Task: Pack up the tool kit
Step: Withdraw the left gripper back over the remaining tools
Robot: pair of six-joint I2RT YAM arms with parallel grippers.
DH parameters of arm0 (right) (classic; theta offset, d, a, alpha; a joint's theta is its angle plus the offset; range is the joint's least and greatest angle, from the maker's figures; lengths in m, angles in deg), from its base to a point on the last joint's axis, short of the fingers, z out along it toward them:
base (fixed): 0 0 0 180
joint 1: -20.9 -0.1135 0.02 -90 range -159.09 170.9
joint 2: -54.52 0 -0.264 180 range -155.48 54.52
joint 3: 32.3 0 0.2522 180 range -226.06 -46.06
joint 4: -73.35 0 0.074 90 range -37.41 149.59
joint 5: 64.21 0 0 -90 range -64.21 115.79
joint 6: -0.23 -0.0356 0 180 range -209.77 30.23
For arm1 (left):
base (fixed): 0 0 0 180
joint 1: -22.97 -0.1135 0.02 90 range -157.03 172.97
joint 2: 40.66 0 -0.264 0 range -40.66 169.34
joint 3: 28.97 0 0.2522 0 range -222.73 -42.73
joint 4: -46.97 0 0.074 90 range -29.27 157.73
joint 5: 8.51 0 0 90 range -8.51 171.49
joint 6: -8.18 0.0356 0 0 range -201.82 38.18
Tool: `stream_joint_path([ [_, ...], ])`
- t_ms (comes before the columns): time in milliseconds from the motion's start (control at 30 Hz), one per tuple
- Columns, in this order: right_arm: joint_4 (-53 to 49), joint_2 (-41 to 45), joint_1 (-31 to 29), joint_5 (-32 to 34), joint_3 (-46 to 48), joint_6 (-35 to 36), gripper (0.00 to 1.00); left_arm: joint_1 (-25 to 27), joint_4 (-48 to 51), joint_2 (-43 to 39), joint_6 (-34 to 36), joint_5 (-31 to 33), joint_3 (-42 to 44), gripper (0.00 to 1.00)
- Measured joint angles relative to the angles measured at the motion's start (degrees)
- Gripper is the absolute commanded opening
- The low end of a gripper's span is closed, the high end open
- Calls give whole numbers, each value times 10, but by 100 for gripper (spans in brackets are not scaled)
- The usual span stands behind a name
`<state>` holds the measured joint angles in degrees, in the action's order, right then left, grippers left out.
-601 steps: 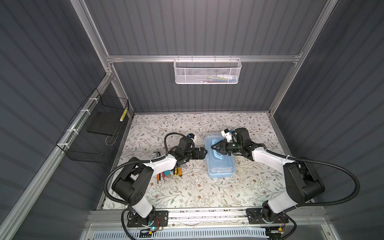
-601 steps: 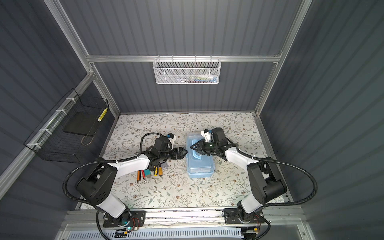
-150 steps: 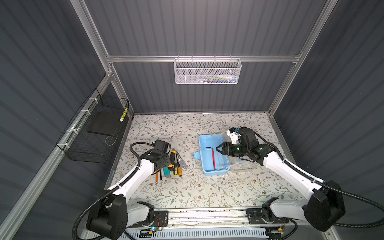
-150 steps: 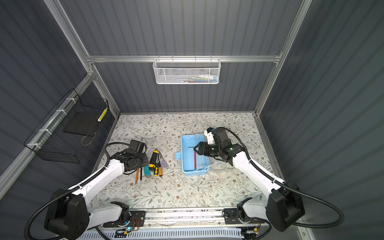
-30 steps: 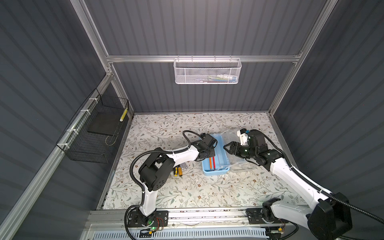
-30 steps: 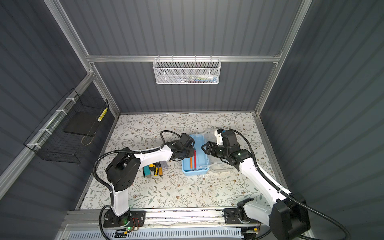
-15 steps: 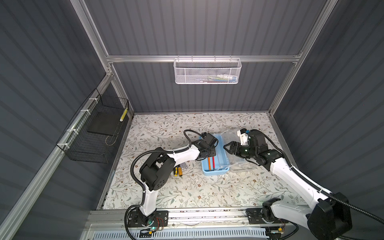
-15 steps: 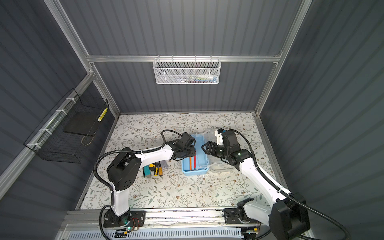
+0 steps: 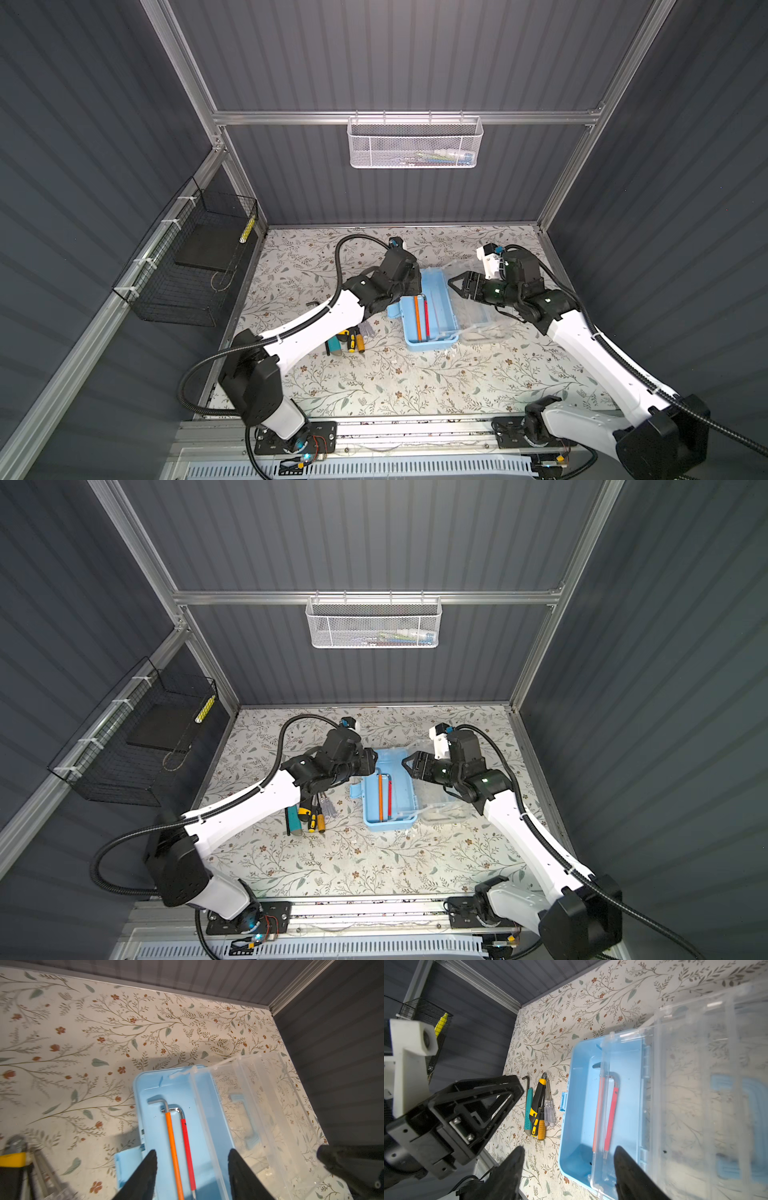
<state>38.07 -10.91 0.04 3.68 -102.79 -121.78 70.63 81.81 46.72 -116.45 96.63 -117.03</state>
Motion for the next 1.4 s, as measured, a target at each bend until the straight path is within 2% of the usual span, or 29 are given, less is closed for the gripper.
stream_joint_path([
  [233, -53, 37, -37, 57, -27, 18, 67, -23, 96, -88, -1, 38, 87, 57],
  [533, -94, 14, -120, 146, -30, 21, 67, -156, 155, -195, -12, 44, 201, 57],
  [767, -87, -36, -162, 172, -37, 19, 67, -209, 143, -197, -11, 25, 233, 44],
  [1067, -68, -66, -164, 169, -37, 10, 67, -264, 106, -184, -9, -2, 281, 36],
  [1233, -56, -70, -165, 164, -37, 9, 67, -321, 68, -139, -2, -29, 292, 33],
  [1400, -48, -76, -166, 161, -34, 5, 67, -348, 33, -100, 9, -48, 299, 31],
])
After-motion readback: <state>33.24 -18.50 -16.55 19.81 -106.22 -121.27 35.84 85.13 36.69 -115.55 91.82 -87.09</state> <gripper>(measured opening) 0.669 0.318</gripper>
